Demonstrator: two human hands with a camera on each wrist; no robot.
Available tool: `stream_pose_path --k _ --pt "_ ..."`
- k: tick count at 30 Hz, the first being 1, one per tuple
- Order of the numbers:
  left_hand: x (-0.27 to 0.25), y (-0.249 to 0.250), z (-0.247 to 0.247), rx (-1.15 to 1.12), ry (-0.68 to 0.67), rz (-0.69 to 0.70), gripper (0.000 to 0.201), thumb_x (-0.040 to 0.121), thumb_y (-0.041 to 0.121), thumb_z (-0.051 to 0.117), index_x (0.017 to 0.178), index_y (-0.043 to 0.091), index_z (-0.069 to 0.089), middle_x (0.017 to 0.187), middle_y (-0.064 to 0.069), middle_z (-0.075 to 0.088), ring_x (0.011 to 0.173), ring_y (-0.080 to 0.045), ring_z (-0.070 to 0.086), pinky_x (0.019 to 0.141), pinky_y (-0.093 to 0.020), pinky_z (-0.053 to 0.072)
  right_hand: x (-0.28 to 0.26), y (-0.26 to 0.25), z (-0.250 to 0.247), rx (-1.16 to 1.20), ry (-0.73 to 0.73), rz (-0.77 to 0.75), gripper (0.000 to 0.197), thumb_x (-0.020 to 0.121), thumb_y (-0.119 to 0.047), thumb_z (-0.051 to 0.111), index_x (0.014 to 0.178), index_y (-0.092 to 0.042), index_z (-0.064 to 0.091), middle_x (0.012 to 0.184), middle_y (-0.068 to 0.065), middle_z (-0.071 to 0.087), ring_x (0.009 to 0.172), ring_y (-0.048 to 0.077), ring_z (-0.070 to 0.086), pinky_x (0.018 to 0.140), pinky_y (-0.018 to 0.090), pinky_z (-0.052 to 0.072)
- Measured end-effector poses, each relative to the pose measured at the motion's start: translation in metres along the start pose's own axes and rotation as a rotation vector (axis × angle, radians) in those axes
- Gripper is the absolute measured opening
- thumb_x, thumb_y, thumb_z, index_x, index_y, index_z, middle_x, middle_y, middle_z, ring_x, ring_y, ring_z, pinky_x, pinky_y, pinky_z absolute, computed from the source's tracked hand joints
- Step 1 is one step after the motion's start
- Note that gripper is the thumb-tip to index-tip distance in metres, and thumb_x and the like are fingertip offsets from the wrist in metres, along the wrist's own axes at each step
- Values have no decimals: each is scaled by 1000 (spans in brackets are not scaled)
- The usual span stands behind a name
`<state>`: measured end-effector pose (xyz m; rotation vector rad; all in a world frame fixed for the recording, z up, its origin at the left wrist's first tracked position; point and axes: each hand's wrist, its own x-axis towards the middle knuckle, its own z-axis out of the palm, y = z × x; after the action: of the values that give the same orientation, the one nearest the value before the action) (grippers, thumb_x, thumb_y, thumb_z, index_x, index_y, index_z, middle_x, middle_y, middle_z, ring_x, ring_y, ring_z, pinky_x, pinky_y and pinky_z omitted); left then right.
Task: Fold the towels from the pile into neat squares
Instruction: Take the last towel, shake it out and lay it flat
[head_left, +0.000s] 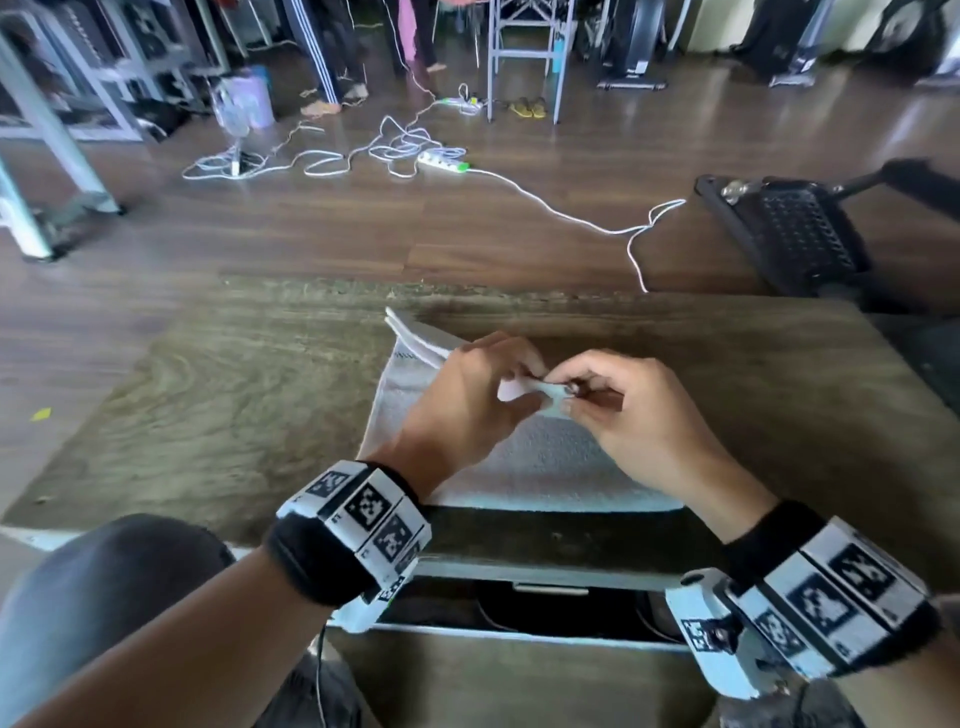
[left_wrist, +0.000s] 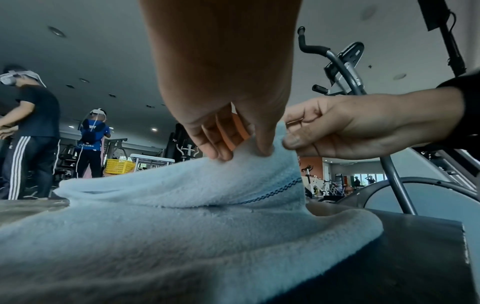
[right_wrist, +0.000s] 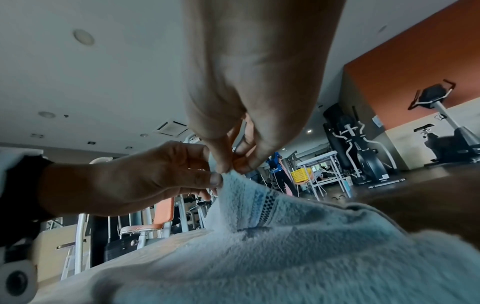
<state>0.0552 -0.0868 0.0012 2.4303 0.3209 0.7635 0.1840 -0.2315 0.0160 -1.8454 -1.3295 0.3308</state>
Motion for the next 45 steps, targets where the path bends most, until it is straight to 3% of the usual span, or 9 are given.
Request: stream_pose_path --k 4,9,12,17,21,23,28,32,45 --pt "13 7 0 1 -17 -54 15 76 16 82 87 14 72 81 7 70 76 -9 61 70 -24 49 -1 5 0 142 49 69 35 85 -1 75 115 -18 68 102 -9 73 97 4 69 86 20 53" --pt "27 12 -3 15 -42 -68 11 81 23 79 89 16 75 81 8 71 74 -4 59 68 -11 42 8 10 -4 317 154 217 34 82 -8 81 112 -17 68 98 -5 75 91 7 72 80 22 56" --pt "29 10 -5 -3 -74 -58 8 83 21 76 89 17 72 81 7 71 78 -9 64 74 -22 48 11 9 -1 452 158 260 34 81 -7 80 112 -17 69 99 -2 76 91 10 73 76 20 54" --pt "31 5 -9 -38 -65 -86 6 85 18 74 89 16 70 82 7 72 82 -11 67 76 -29 51 16 12 1 662 113 329 24 94 -6 66 114 -18 71 98 -3 75 99 13 70 91 33 55" --pt "29 6 -12 -31 -99 -91 6 87 19 72 91 17 75 86 7 74 85 -6 68 77 -15 47 17 12 6 535 167 315 23 92 -3 67 108 -19 70 100 -4 75 95 9 71 78 22 55" --pt "28 9 -15 -10 -104 -73 7 86 17 73 92 14 76 89 5 74 85 -6 66 78 -11 45 19 11 8 516 239 319 17 91 -7 70 104 -18 69 97 -5 75 93 8 72 79 25 57" --pt "25 17 -18 -9 -189 -78 8 86 11 71 93 9 74 88 2 72 80 -10 64 76 -17 51 28 7 2 348 322 192 13 92 -12 71 101 -20 65 97 -5 74 91 4 69 81 17 50" --pt "23 16 -18 -34 -73 -82 6 86 6 70 91 7 72 82 -2 72 76 -14 68 72 -34 56 31 0 4 270 278 98 15 91 -6 70 101 -16 66 97 -4 75 93 4 71 81 17 54" --pt "21 13 -18 -124 72 -143 4 81 7 76 82 7 72 76 -1 72 71 -14 69 70 -35 58 27 -6 1 324 268 165 18 87 -9 76 102 -15 69 93 -7 77 88 1 72 76 17 56"
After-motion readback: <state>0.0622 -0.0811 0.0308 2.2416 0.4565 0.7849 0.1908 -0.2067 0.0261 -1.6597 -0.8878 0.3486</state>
